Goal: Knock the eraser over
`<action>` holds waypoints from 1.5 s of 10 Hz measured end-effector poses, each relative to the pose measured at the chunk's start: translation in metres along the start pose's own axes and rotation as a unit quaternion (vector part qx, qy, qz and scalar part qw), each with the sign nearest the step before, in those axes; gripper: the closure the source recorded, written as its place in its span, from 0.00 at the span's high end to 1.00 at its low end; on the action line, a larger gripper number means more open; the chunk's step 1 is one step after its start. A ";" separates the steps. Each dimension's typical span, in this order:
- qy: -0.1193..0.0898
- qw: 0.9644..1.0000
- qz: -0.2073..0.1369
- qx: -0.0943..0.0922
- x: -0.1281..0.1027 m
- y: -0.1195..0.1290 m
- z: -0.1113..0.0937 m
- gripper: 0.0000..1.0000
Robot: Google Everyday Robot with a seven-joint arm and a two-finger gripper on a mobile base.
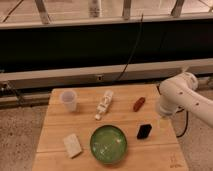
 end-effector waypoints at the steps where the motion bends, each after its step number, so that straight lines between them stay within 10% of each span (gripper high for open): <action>1: 0.000 1.000 -0.001 -0.001 -0.001 0.000 0.003 0.80; 11: -0.002 1.000 -0.013 -0.013 -0.008 0.004 0.022 0.78; 15: -0.003 1.000 -0.018 -0.016 -0.010 0.003 0.028 0.61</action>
